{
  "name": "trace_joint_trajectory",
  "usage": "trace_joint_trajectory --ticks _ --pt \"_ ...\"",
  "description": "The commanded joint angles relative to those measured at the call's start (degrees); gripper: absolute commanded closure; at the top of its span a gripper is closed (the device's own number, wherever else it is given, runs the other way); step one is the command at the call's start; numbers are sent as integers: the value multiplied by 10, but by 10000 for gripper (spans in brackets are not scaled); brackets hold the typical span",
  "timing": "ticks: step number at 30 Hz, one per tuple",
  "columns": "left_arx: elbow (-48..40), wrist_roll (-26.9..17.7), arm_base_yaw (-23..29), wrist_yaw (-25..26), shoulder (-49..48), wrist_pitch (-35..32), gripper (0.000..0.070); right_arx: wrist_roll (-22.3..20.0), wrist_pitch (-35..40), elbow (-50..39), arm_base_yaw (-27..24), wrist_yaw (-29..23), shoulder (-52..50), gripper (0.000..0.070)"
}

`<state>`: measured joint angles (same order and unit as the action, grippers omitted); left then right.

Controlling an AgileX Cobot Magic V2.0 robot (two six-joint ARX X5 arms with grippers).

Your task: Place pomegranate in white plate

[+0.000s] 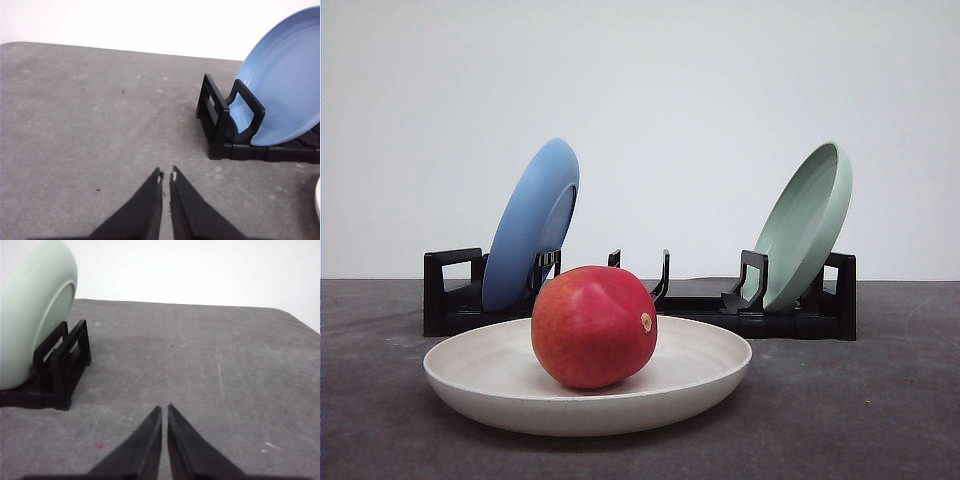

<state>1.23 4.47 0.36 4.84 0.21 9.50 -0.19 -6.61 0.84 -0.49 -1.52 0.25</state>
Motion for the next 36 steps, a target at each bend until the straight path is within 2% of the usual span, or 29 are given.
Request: trace_joint_trajectory --ticks 1,36 --pt "-5 -5 0 0 0 -5 696 2 6 -2 -1 0 0 684" --pt "-5 -5 0 0 0 -5 696 2 6 -2 -1 0 0 684"
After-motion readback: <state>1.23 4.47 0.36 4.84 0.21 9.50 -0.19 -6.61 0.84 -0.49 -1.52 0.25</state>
